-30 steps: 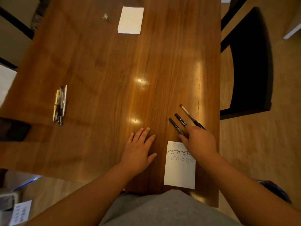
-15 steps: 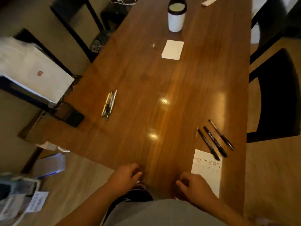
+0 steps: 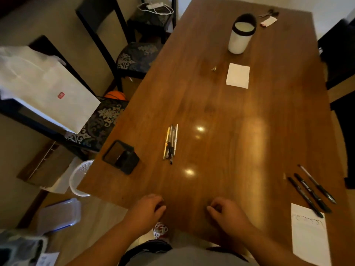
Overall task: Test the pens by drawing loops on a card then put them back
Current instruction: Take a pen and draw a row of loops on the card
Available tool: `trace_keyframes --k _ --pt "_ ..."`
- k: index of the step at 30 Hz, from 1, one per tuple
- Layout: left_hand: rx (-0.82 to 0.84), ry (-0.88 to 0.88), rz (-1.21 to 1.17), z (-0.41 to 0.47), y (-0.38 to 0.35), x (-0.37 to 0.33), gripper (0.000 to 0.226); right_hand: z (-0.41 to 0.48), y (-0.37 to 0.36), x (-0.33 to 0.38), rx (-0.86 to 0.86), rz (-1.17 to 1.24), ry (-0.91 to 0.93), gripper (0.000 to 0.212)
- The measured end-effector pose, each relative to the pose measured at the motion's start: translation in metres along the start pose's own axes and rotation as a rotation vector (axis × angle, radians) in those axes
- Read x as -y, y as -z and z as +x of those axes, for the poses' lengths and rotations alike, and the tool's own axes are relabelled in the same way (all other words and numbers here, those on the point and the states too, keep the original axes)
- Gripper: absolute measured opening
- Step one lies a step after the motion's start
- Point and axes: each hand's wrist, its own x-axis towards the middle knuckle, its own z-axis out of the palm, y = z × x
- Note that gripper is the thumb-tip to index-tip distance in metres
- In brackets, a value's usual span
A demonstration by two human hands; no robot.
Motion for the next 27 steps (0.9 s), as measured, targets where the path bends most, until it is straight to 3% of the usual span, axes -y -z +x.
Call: trace_keyframes --k 5,13,27 --pt "-0.026 -0.142 0.156 0.033 0.026 0.032 0.036 0.047 -0.004 0.066 -0.050 0.072 -0.076 0.017" --pt "0.013 -0.183 0.337 0.076 0.033 0.044 0.074 0.124 0.017 0.124 -0.143 0.127 -0.094 0.011" --pt "0.065 -0.115 0.367 0.090 0.038 0.038 0.084 0.238 0.053 0.180 -0.241 0.120 -0.128 0.022"
